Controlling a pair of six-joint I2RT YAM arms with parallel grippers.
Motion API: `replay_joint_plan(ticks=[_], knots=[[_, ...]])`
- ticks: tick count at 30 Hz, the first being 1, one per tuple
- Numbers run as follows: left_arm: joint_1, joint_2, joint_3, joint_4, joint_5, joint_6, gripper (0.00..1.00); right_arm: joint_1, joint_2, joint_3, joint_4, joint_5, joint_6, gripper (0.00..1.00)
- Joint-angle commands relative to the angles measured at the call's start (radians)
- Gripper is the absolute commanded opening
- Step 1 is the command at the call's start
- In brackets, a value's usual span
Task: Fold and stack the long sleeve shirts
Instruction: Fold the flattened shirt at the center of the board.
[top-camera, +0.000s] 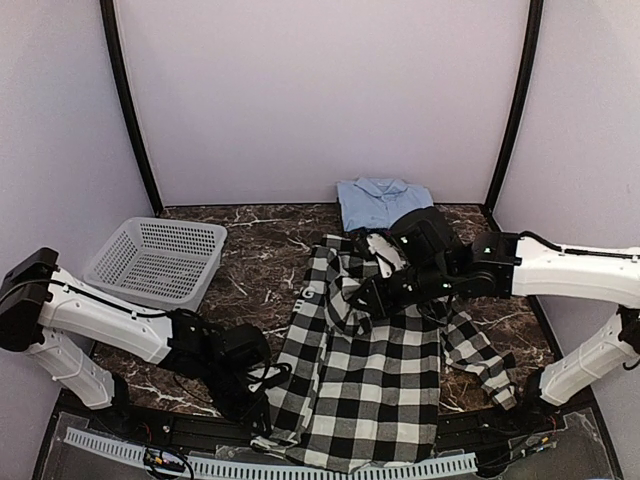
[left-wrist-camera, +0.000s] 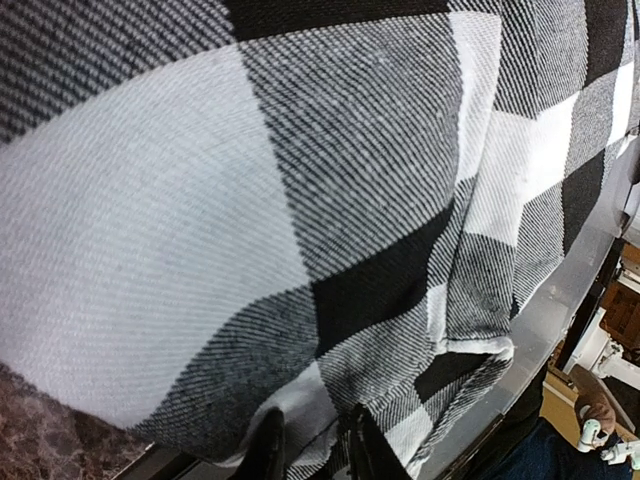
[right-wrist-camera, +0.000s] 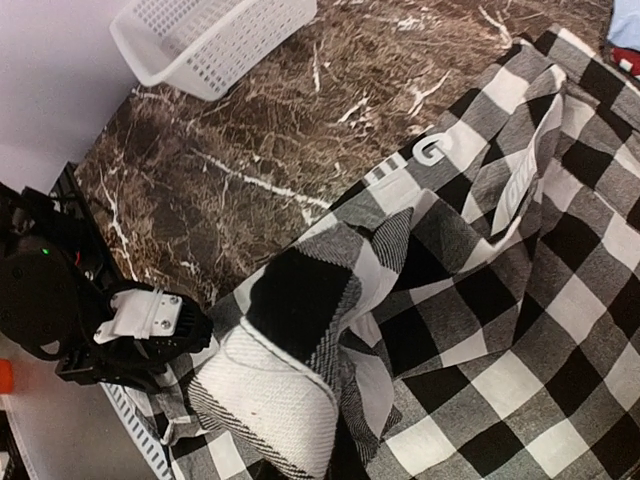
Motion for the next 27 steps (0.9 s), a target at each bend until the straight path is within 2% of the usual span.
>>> replay_joint_plan(ticks=[1,2,4,9,11,15,19,21,27], knots=[[-0.006,-0.066,0.05,-0.063,-0.041,-0.008,0.27,0.06,0.081,0.061,-0.043,-0.033,-0.035,0.0],[-0.003,-0.077,0.075,-0.077,-0.055,-0.009,0.32,0.07,0.104,0.067,-0.042,-0.04,-0.034,0.0],[0.009,-0.107,0.107,-0.115,-0.103,-0.018,0.36,0.094,0.147,0.075,-0.027,-0.078,-0.034,0.06],[0.071,-0.213,0.143,-0.211,-0.206,-0.068,0.43,0.137,0.201,0.088,0.038,-0.184,-0.034,0.42],[0.127,-0.259,0.134,-0.229,-0.237,-0.082,0.43,0.138,0.193,0.078,0.082,-0.247,-0.02,0.51],[0.186,-0.306,0.118,-0.228,-0.246,-0.067,0.46,0.141,0.184,0.066,0.108,-0.268,-0.002,0.58],[0.19,-0.271,0.121,-0.2,-0.198,-0.038,0.47,0.141,0.186,0.057,0.065,-0.154,0.024,0.58],[0.189,-0.262,0.109,-0.148,-0.127,-0.026,0.49,0.141,0.192,0.05,0.047,-0.098,0.034,0.57],[0.185,-0.217,0.088,-0.062,-0.07,0.002,0.54,0.076,0.153,-0.037,0.094,0.024,0.092,0.55]])
